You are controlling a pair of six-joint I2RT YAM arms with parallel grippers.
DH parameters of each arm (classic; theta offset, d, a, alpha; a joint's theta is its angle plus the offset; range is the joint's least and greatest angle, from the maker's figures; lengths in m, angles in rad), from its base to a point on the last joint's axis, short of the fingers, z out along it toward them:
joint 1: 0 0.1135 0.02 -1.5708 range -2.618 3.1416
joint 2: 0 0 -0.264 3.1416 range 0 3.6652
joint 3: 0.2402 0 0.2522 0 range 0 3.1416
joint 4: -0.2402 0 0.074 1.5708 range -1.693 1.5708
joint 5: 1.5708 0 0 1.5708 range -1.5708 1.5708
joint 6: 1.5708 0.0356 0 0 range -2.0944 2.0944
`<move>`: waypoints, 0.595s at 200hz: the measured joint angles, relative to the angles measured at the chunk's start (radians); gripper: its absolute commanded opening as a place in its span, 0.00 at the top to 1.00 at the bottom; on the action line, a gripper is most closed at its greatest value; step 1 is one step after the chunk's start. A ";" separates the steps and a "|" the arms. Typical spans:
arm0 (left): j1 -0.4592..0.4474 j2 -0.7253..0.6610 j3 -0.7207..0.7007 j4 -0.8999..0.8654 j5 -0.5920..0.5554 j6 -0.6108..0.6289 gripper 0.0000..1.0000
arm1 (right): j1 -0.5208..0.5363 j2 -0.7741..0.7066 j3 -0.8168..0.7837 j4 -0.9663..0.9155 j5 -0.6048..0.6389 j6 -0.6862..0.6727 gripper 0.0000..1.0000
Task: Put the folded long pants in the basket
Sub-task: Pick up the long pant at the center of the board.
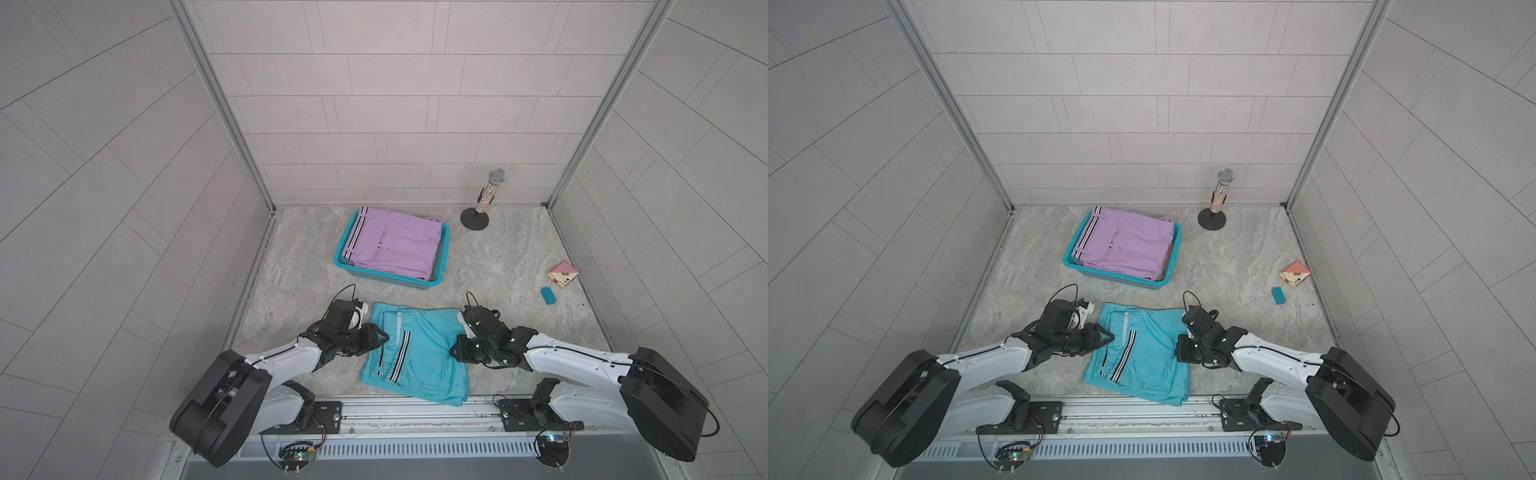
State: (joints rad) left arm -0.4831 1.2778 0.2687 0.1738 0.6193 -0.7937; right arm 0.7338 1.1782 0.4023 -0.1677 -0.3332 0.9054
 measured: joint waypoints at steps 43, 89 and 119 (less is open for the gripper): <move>0.003 -0.039 0.046 -0.127 0.045 -0.007 1.00 | 0.013 -0.039 0.042 -0.076 0.013 0.000 1.00; 0.027 -0.452 0.359 -0.661 -0.012 -0.001 1.00 | 0.078 -0.246 0.299 -0.319 0.051 -0.006 1.00; 0.071 -0.377 0.687 -0.851 0.004 0.042 1.00 | 0.078 -0.306 0.516 -0.409 0.094 -0.024 1.00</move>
State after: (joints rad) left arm -0.4122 0.9009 0.9558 -0.6777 0.6231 -0.7517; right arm 0.8116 0.8719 0.9184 -0.5766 -0.2390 0.8810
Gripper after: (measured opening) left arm 0.108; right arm 0.113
